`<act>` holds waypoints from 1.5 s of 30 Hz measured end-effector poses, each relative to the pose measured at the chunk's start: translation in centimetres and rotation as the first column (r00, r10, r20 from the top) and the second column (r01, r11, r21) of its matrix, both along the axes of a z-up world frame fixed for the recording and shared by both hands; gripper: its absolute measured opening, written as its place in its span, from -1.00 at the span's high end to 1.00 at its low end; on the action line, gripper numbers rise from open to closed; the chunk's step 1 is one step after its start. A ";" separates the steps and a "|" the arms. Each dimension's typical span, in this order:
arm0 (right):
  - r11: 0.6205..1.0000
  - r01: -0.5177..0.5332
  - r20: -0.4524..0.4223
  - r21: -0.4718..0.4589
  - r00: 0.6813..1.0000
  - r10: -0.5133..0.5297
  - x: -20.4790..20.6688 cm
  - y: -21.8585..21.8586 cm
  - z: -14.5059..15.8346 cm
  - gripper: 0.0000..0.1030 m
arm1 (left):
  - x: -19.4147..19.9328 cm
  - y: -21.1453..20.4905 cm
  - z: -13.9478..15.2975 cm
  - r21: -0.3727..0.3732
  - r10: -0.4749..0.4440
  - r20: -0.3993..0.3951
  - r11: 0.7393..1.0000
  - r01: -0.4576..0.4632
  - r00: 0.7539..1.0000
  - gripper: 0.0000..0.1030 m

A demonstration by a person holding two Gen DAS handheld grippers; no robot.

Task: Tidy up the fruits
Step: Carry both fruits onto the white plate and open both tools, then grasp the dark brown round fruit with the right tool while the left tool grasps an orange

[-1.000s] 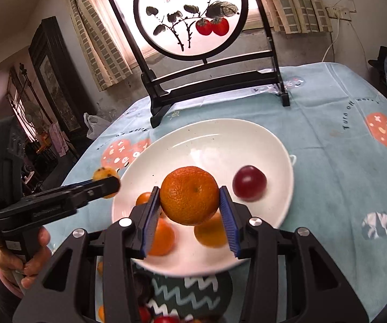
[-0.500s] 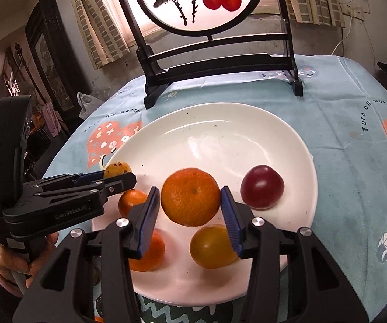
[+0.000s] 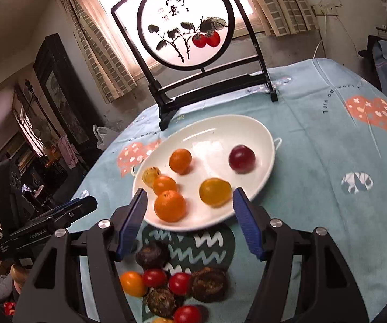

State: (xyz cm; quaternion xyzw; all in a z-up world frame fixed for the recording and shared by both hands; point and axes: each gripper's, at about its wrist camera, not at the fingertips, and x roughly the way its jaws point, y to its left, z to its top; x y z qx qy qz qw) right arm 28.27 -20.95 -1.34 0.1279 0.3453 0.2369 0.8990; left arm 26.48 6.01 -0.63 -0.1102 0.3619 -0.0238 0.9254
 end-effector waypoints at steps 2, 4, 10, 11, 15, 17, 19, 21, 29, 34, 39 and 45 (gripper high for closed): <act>0.999 -0.032 -0.046 0.003 0.998 0.032 -0.8 -0.1 -0.9 -0.29 | -0.7 -0.2 -1.1 0.027 0.002 -0.035 1.000 -0.001 0.999 -0.95; 0.998 -0.053 -0.068 -0.021 0.996 0.051 -1.4 0.0 -1.6 -0.29 | -1.4 -0.2 -1.5 0.021 -0.009 -0.037 1.000 0.010 0.999 -0.95; 0.988 -0.110 -0.103 -0.103 0.990 0.100 -2.7 0.8 -2.8 -0.29 | -3.2 -1.4 -2.7 0.096 -0.050 -0.030 0.994 0.053 0.998 -0.96; 0.987 -0.119 -0.119 -0.105 0.987 0.106 -2.8 0.7 -3.1 -0.28 | -3.3 -1.6 -2.9 0.118 -0.050 -0.035 0.992 0.053 0.998 -0.96; 0.983 -0.132 -0.173 -0.124 0.979 0.110 -2.7 0.7 -4.0 -0.16 | -3.7 -1.5 -3.4 0.093 -0.080 -0.055 0.992 0.085 0.995 -0.96; 0.984 -0.132 -0.206 -0.123 0.973 0.105 -2.3 0.6 -4.6 -0.08 | -3.8 -1.4 -3.3 0.073 -0.088 -0.051 0.993 0.092 0.995 -0.96; 0.984 -0.135 -0.219 -0.118 0.970 0.107 -2.1 0.4 -4.8 -0.05 | -4.0 -1.3 -3.1 0.065 -0.089 -0.044 0.994 0.092 0.995 -0.96; 0.983 -0.139 -0.224 -0.120 0.968 0.109 -2.1 0.4 -5.0 -0.04 | -4.1 -1.3 -3.0 0.070 -0.088 -0.039 0.993 0.091 0.995 -0.96; 0.985 -0.153 -0.257 -0.085 0.958 0.127 -1.6 0.2 -5.8 0.03 | -4.2 -1.6 -2.8 0.057 -0.105 -0.033 0.993 0.107 0.994 -0.96; 0.985 -0.168 -0.274 -0.026 0.949 0.154 -1.4 -0.1 -6.1 0.13 | -4.2 -1.9 -3.0 0.053 -0.118 -0.043 0.991 0.120 0.992 -0.95; 0.987 -0.161 -0.270 -0.022 0.951 0.149 -1.3 -0.2 -6.0 0.20 | -4.2 -2.0 -3.0 0.049 -0.130 -0.042 0.990 0.132 0.991 -0.96; 0.993 -0.121 -0.227 -0.006 0.967 0.117 -1.5 -0.8 -4.8 0.21 | -4.6 -4.1 -3.6 0.079 -0.245 -0.049 0.965 0.249 0.968 -0.84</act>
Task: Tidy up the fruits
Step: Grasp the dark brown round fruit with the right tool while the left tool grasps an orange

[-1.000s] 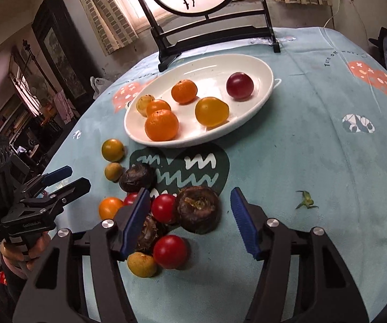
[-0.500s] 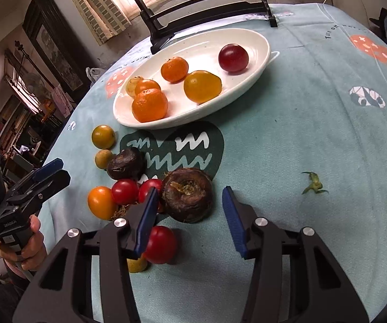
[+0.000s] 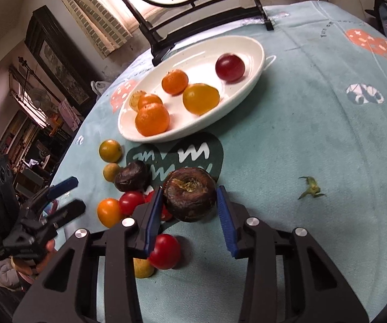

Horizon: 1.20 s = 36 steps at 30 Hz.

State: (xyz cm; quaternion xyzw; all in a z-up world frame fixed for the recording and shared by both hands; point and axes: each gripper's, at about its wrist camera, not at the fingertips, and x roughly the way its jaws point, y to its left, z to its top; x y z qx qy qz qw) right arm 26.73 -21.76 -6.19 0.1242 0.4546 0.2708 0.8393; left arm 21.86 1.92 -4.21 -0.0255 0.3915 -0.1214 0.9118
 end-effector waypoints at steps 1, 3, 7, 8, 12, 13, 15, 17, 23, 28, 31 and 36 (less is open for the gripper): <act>1.000 -0.002 0.000 0.004 1.000 0.002 0.0 0.0 0.1 0.21 | -0.1 -0.5 -0.1 0.013 -0.027 0.001 1.000 0.027 1.000 -0.80; 1.000 -0.004 -0.001 0.004 1.000 0.004 -0.1 0.1 0.1 0.21 | -0.2 -1.8 -0.6 0.040 -0.086 -0.010 0.995 0.087 0.996 -0.54; 1.000 -0.010 0.025 -0.010 1.000 0.010 -0.3 0.4 0.6 0.21 | 0.1 -2.8 -1.7 0.051 -0.134 -0.056 0.989 0.137 0.989 -0.30; 1.000 -0.010 0.030 -0.010 1.000 0.010 -0.4 0.5 0.7 0.21 | 0.3 -2.9 -1.9 0.046 -0.137 -0.065 0.989 0.140 0.988 -0.21; 1.000 -0.009 0.038 -0.002 0.999 0.009 -0.6 0.4 1.0 0.21 | 0.9 -2.5 -2.5 0.017 -0.137 -0.095 0.990 0.139 0.986 -0.03; 1.000 -0.009 0.041 0.000 0.999 0.009 -0.6 0.3 1.1 0.21 | 1.0 -2.4 -2.6 0.013 -0.135 -0.101 0.991 0.137 0.986 -0.01; 1.000 -0.009 0.048 0.001 0.999 0.009 -0.7 0.3 1.3 0.21 | 1.2 -2.4 -2.8 -0.001 -0.138 -0.114 0.990 0.139 0.984 0.03; 1.000 -0.006 0.060 0.000 0.998 0.006 -0.9 0.2 1.5 0.21 | 1.3 -2.4 -2.9 -0.008 -0.144 -0.117 0.990 0.144 0.983 0.06; 1.000 -0.001 0.092 -0.010 0.996 0.002 -1.3 0.2 2.0 0.21 | 1.3 -2.4 -3.0 -0.034 -0.162 -0.118 0.987 0.159 0.980 0.23; 1.000 -0.002 0.121 -0.024 0.993 0.005 -1.7 0.4 2.2 0.21 | 1.1 -2.4 -2.8 -0.013 -0.151 -0.101 0.989 0.150 0.983 0.24; 1.000 0.001 0.130 -0.026 0.992 0.003 -1.8 0.5 2.2 0.21 | 0.9 -2.3 -2.4 -0.003 -0.132 -0.074 0.991 0.132 0.989 0.24; 0.999 -0.001 0.179 -0.046 0.984 0.009 -2.1 0.9 2.6 0.21 | 0.6 -2.0 -1.4 0.032 -0.095 -0.019 0.995 0.095 0.995 0.24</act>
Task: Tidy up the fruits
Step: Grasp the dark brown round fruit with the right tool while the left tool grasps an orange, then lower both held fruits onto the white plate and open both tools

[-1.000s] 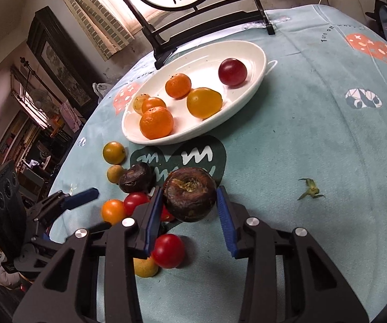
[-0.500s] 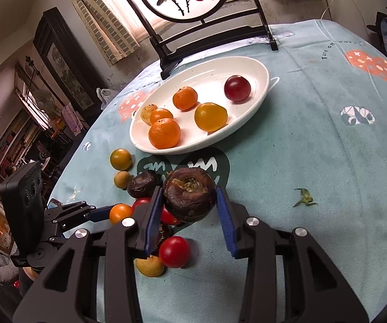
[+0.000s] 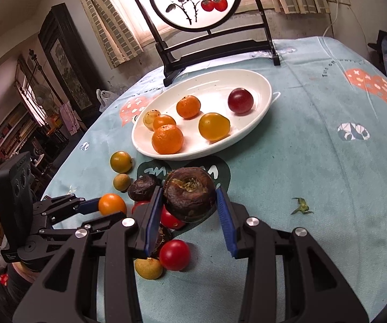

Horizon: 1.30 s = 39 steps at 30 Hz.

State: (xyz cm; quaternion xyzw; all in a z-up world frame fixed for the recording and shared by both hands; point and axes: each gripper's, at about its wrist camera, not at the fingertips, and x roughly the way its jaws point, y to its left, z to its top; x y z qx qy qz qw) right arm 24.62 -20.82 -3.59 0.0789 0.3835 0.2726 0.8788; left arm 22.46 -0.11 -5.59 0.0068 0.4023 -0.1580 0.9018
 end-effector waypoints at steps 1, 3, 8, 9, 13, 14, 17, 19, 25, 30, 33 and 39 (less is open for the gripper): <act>1.000 -0.001 0.010 0.001 1.000 0.001 0.0 0.1 0.1 0.21 | 0.0 0.1 0.2 -0.005 0.005 0.007 1.000 -0.005 1.000 0.24; 1.000 0.001 0.018 0.011 1.000 -0.002 0.1 0.0 0.2 0.21 | -0.1 0.4 0.8 -0.019 0.015 0.024 1.000 -0.014 1.000 0.24; 0.999 0.020 0.041 0.029 0.999 -0.022 1.1 0.2 1.2 0.21 | 0.8 0.8 2.2 -0.008 0.046 0.046 0.999 -0.046 0.998 0.24; 0.999 0.024 0.051 0.022 0.998 -0.026 1.3 0.4 1.5 0.21 | 1.1 0.7 2.6 -0.001 0.049 0.052 0.999 -0.049 0.997 0.24; 0.999 0.041 0.080 0.008 0.996 -0.042 3.7 1.2 2.4 0.21 | 3.1 0.8 4.3 0.027 0.066 0.085 0.997 -0.069 0.994 0.24; 0.999 0.047 0.085 0.008 0.995 -0.048 4.4 1.4 2.5 0.21 | 3.9 1.0 4.7 0.023 0.073 0.087 0.997 -0.075 0.994 0.24; 0.998 0.062 0.088 0.014 0.994 -0.063 6.6 1.9 2.8 0.21 | 6.7 1.6 5.6 0.006 0.109 0.091 0.994 -0.110 0.990 0.24; 0.997 0.075 0.082 0.010 0.994 -0.075 8.1 2.3 2.6 0.21 | 8.6 1.9 5.8 0.002 0.140 0.090 0.990 -0.141 0.986 0.24; 0.997 0.071 0.051 -0.022 0.996 -0.069 11.8 3.9 1.1 0.21 | 14.2 2.2 4.7 0.003 0.185 0.042 0.983 -0.185 0.982 0.24; 0.997 0.047 0.020 -0.055 0.999 -0.046 13.1 4.7 -0.1 0.19 | 17.2 1.9 3.4 0.028 0.196 0.004 0.980 -0.196 0.981 0.23; 0.996 0.068 0.014 -0.063 0.998 -0.068 12.8 4.6 0.4 -0.21 | 17.2 1.9 3.6 0.035 0.233 -0.002 0.972 -0.232 0.973 -0.52; 0.997 0.070 0.066 -0.029 0.996 -0.068 10.1 3.3 2.6 -0.27 | 12.6 2.1 6.2 0.039 0.253 0.086 0.966 -0.257 0.964 -0.79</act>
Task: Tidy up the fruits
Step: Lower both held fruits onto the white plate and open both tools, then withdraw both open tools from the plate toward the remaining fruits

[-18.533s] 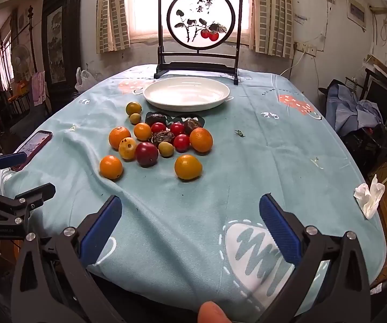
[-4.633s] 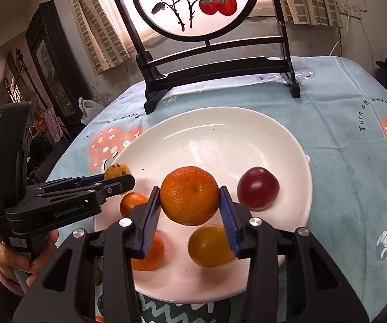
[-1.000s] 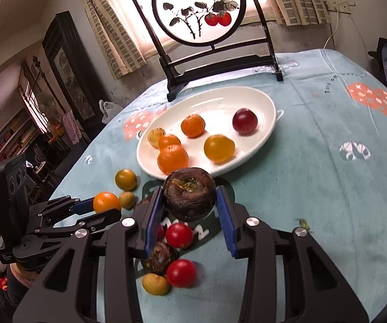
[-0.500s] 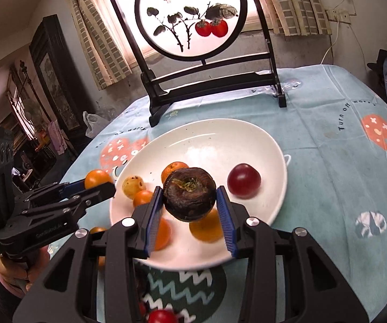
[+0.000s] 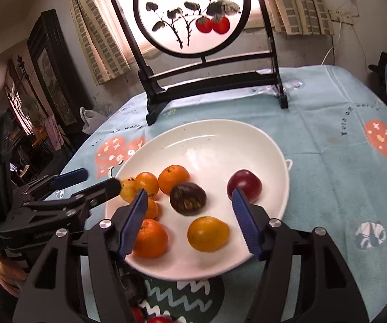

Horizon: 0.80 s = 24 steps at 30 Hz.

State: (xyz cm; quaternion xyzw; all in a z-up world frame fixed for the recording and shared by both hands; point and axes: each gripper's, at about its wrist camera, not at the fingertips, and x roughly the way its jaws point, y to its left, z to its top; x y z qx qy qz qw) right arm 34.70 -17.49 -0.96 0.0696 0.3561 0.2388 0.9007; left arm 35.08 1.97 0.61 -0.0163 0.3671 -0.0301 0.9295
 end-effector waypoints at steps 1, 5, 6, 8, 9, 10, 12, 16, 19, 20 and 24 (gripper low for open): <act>1.000 -0.011 -0.007 -0.002 1.000 0.011 -0.7 -0.1 0.0 -0.27 | -1.1 0.1 0.3 0.006 0.001 0.019 1.000 -0.001 1.000 -0.81; 0.999 -0.047 -0.049 -0.002 0.998 0.047 -3.7 -0.5 -1.0 -0.27 | -5.3 0.3 -0.3 0.039 0.017 0.063 0.999 -0.019 0.998 -0.94; 0.999 -0.053 -0.052 -0.002 0.997 0.053 -4.7 -0.7 -1.4 -0.27 | -6.0 0.5 -0.6 0.047 0.017 0.061 0.999 -0.020 0.998 -0.94; 0.998 -0.066 -0.059 0.002 0.996 0.066 -6.7 -1.1 -2.0 -0.27 | -7.2 1.0 -1.7 0.045 0.020 0.039 0.999 -0.022 0.999 -0.94; 0.997 -0.074 -0.067 0.002 0.995 0.074 -7.5 -1.3 -2.4 -0.27 | -7.6 1.4 -2.3 0.035 0.026 0.023 0.999 -0.027 0.999 -0.94; 0.997 -0.082 -0.073 0.001 0.994 0.082 -8.4 -1.4 -2.7 -0.27 | -7.9 1.8 -2.7 0.031 0.039 -0.001 0.999 -0.039 0.999 -0.94; 0.996 -0.090 -0.087 -0.013 0.992 0.089 -9.8 -1.6 -3.1 -0.27 | -8.5 2.7 -3.1 0.010 0.062 -0.013 0.998 -0.061 0.998 -0.94; 0.994 -0.105 -0.085 -0.044 0.991 0.101 -11.5 -1.5 -3.6 -0.27 | -9.4 3.6 -3.4 -0.046 0.070 -0.027 0.996 -0.071 0.997 -0.94; 0.993 -0.112 -0.102 -0.047 0.989 0.106 -12.0 -1.5 -4.0 -0.27 | -9.8 3.5 -3.6 -0.034 0.074 -0.023 0.997 -0.075 0.997 -0.94; 0.992 -0.118 -0.108 -0.046 0.988 0.112 -12.1 -1.5 -4.1 -0.27 | -9.9 3.5 -3.6 -0.031 0.072 -0.025 0.997 -0.072 0.997 -0.94; 0.986 -0.160 -0.143 -0.046 0.978 0.152 -12.4 -1.3 -4.7 -0.17 | -10.4 3.5 -3.9 -0.026 0.074 -0.033 0.997 -0.075 0.997 -0.94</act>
